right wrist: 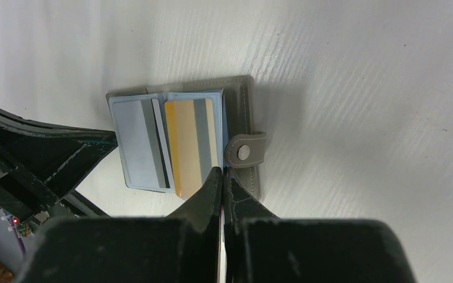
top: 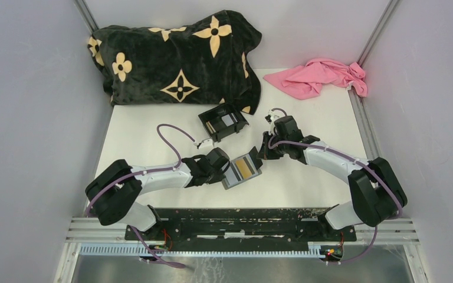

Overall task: Put the credit cards into the card holder
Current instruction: Turn over the card slot in the card holder.

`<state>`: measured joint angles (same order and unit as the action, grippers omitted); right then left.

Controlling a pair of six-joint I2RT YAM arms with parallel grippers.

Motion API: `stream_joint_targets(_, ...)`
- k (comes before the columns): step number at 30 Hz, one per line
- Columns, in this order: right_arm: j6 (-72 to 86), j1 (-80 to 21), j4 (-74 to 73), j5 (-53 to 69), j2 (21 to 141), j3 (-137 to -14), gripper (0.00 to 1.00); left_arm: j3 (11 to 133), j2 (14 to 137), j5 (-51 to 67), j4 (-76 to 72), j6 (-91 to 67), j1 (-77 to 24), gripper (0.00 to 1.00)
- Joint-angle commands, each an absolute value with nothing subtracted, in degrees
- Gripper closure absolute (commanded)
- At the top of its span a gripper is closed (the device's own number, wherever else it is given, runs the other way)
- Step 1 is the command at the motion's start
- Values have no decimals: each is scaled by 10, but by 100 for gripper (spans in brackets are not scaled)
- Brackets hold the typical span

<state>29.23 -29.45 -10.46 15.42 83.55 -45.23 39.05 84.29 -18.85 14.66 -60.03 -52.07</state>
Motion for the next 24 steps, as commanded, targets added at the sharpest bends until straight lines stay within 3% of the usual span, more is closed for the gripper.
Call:
stream_joint_targets(1,294,-295,-109,152,810,-482,99,383,864,-204,187,-563,-509,91)
stream_joint_targets(24,328,-299,-96,194,795,-484,99,391,878,-192,181,-573,-508,92)
